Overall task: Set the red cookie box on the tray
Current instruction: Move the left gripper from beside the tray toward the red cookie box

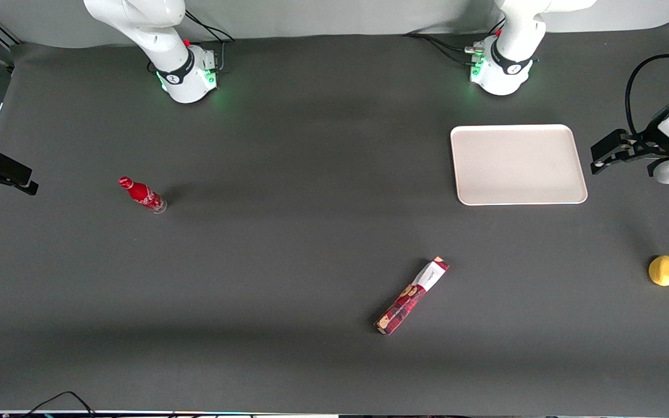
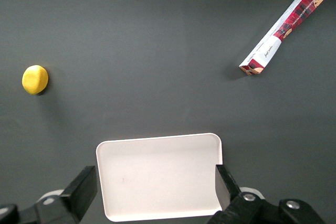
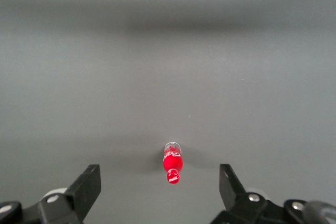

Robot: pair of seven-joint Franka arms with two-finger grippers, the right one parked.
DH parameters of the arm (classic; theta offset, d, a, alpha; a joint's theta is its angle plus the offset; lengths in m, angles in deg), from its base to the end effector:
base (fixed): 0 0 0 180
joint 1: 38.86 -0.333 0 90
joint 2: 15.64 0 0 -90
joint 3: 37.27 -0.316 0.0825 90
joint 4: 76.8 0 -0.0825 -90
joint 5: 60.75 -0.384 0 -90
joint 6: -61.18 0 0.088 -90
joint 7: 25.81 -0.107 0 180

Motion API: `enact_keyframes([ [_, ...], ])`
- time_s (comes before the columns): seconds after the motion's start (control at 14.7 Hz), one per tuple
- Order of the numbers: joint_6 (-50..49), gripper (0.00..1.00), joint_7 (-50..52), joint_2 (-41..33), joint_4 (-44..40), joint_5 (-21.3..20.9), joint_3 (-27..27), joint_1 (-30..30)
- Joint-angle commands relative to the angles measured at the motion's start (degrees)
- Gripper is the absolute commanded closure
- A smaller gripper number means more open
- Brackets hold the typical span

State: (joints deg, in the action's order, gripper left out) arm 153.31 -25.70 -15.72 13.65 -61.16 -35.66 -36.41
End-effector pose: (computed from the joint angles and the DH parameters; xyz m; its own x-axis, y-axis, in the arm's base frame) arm 0.5565 -0.0388 0.6249 0.9971 -0.0691 0.0307 -0.0689 -0.9976 -0.0071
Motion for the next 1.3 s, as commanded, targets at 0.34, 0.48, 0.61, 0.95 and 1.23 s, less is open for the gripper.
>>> enact_keyframes([
  [0.34,-0.63,0.00,0.59,0.52,-0.98,0.14,1.11,1.59],
  [0.48,0.51,0.00,0.59,2.10,-1.15,0.23,2.78,2.29],
  [0.61,4.19,0.00,-0.46,4.90,-1.24,0.06,5.50,2.65],
  [0.95,9.20,0.00,-2.31,24.12,-12.90,-1.69,13.33,4.66],
  [1.23,13.95,0.00,-5.39,36.01,-20.21,-4.68,12.99,10.64],
])
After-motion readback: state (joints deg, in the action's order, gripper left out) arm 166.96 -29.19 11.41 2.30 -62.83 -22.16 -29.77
